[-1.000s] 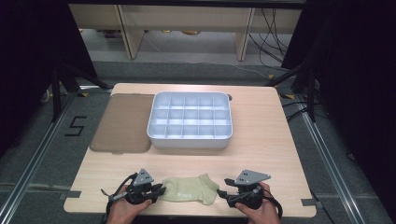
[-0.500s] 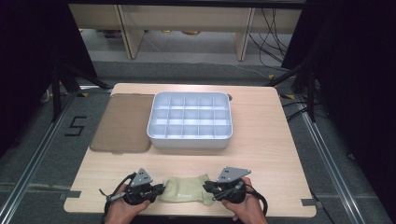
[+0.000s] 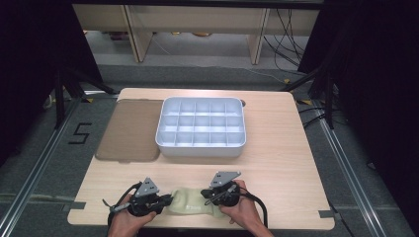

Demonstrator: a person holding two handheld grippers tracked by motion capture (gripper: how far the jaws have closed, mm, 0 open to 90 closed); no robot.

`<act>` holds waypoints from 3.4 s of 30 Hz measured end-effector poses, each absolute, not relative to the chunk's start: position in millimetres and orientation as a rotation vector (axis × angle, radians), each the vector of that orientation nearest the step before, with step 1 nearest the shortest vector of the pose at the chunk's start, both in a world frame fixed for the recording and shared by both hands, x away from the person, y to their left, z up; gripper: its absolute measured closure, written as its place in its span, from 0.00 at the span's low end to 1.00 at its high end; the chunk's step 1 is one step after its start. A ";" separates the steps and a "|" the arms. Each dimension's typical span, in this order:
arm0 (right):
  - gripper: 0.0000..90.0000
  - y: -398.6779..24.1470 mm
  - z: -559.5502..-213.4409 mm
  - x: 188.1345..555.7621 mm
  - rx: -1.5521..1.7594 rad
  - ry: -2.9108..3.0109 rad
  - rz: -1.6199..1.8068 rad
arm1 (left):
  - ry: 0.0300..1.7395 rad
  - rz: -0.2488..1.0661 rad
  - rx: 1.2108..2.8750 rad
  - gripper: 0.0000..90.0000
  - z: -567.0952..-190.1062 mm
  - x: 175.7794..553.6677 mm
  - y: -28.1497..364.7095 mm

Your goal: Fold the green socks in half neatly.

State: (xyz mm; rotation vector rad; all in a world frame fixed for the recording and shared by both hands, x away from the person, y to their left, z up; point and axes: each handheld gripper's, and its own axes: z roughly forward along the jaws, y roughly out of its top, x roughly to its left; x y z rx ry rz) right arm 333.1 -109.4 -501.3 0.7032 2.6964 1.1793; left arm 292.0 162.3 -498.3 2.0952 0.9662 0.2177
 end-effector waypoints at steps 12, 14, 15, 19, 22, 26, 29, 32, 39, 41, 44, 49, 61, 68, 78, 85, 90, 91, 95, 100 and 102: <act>1.00 -80.7 -510.8 342.1 0.659 2.747 1.129 | 0.936 0.211 2.062 0.93 -486.5 289.0 165.6; 1.00 -76.1 -512.0 343.7 0.655 2.745 1.147 | 0.929 0.206 2.048 0.93 -482.6 288.5 166.9; 1.00 -73.8 -512.0 344.4 0.651 2.754 1.147 | 0.949 0.199 2.006 0.93 -481.7 287.4 164.8; 1.00 -64.8 -512.0 344.3 0.648 2.757 1.151 | 0.939 0.191 1.990 0.93 -477.5 287.1 166.5; 1.00 -57.4 -511.4 344.6 0.650 2.767 1.144 | 0.947 0.207 1.975 0.93 -475.2 288.4 169.6; 1.00 -56.8 -511.2 345.0 0.645 2.770 1.154 | 0.962 0.179 1.947 0.93 -473.9 291.5 175.3; 1.00 -67.5 -496.5 346.9 0.630 2.739 1.187 | 0.964 0.191 1.949 0.93 -471.8 291.9 177.1; 1.00 -86.1 -487.6 348.6 0.653 2.717 1.178 | 0.961 0.187 1.948 0.93 -468.6 293.7 178.7; 1.00 -111.4 -496.5 346.4 0.714 2.733 1.110 | 0.954 0.184 1.956 0.93 -465.6 297.5 175.1; 1.00 -113.7 -504.6 345.8 0.714 2.767 1.076 | 0.944 0.180 1.962 0.93 -463.8 299.5 170.7; 1.00 -110.3 -506.8 344.7 0.709 2.768 1.090 | 0.920 0.171 1.961 0.93 -459.2 304.1 157.8; 1.00 -111.3 -506.9 344.2 0.699 2.764 1.088 | 0.887 0.155 1.969 0.92 -455.9 310.3 140.6; 1.00 -124.2 -499.7 351.4 0.739 2.730 1.228 | 0.859 0.126 2.011 0.93 -459.1 320.2 105.1; 1.00 -149.0 -492.8 348.1 0.824 2.707 1.135 | 0.856 0.119 2.040 0.92 -463.5 324.5 89.2; 1.00 -149.3 -502.4 347.5 0.856 2.730 1.100 | 0.810 0.088 2.099 0.92 -475.4 330.1 56.3; 1.00 -166.5 -493.2 355.9 0.889 2.678 1.124 | 0.816 0.064 2.124 0.91 -487.4 329.6 41.2; 1.00 -175.8 -490.1 360.2 0.934 2.638 1.138 | 0.800 0.045 2.124 0.82 -490.5 329.2 36.1; 1.00 -175.8 -490.1 360.2 0.934 2.638 1.138 | 0.800 0.045 2.124 0.81 -490.5 329.2 36.1; 1.00 -183.4 -485.7 362.1 0.943 2.627 1.159 | 0.776 0.031 2.050 0.65 -474.8 330.0 48.7; 0.99 -186.2 -478.7 357.2 0.934 2.596 1.203 | 0.807 0.092 2.013 0.70 -463.2 333.3 82.9; 0.99 -184.2 -475.2 354.1 0.919 2.597 1.222 | 0.819 0.128 2.033 0.78 -467.2 335.2 94.5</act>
